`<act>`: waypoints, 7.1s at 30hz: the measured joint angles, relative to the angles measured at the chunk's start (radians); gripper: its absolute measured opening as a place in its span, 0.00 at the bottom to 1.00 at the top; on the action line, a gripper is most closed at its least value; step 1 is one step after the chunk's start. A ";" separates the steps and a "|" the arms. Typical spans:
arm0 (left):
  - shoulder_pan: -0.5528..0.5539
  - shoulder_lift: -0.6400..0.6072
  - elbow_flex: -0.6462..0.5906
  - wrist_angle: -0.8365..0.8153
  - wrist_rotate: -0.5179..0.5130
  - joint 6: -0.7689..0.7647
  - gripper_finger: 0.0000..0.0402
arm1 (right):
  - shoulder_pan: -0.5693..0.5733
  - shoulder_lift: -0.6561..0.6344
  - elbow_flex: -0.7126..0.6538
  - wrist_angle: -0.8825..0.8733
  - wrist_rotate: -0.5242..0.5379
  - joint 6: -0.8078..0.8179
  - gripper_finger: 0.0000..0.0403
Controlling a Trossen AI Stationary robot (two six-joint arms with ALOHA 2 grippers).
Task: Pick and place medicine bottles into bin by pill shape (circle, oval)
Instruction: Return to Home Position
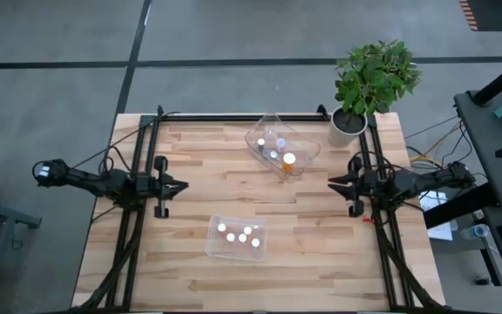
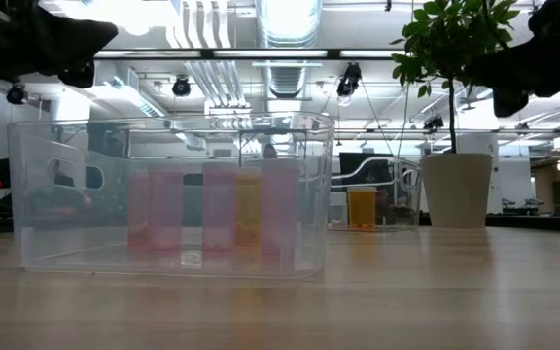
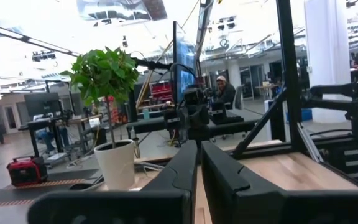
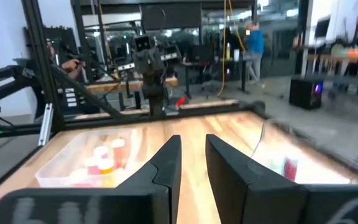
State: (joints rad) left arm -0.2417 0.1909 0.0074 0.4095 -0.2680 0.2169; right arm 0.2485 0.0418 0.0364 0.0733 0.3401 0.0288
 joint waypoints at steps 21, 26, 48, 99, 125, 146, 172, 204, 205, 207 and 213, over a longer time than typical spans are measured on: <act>0.000 0.077 -0.002 0.000 0.001 0.000 0.02 | 0.000 0.013 0.000 -0.021 0.000 0.016 0.18; 0.000 0.094 -0.002 0.001 0.001 0.000 0.02 | 0.000 0.013 0.000 -0.021 0.000 0.016 0.17; 0.000 0.156 -0.003 0.000 0.001 0.000 0.02 | 0.000 0.013 0.000 -0.020 0.000 0.016 0.17; 0.000 0.169 -0.003 0.001 0.001 0.000 0.02 | 0.000 0.013 0.000 -0.020 0.000 0.016 0.19; 0.000 0.169 -0.003 0.001 0.001 0.000 0.02 | 0.000 0.013 0.001 -0.020 0.000 0.016 0.21; 0.000 0.169 -0.003 0.000 0.001 0.000 0.02 | 0.000 0.013 0.001 -0.020 0.000 0.016 0.18; 0.000 0.169 -0.003 0.001 0.001 0.000 0.02 | 0.000 0.013 0.001 -0.020 0.000 0.016 0.18; 0.000 0.169 -0.003 0.001 0.001 0.000 0.02 | 0.000 0.013 0.001 -0.020 0.000 0.016 0.18; 0.000 0.169 -0.003 0.001 0.001 0.000 0.02 | 0.000 0.013 0.001 -0.020 0.000 0.016 0.19; 0.000 0.169 -0.003 0.001 0.001 0.000 0.02 | 0.000 0.013 0.001 -0.020 0.000 0.016 0.19; 0.000 0.169 -0.003 0.001 0.001 0.000 0.02 | 0.000 0.013 0.001 -0.020 0.000 0.016 0.21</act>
State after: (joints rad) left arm -0.2420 0.3596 0.0044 0.4103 -0.2668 0.2169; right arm 0.2481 0.0551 0.0372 0.0528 0.3401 0.0448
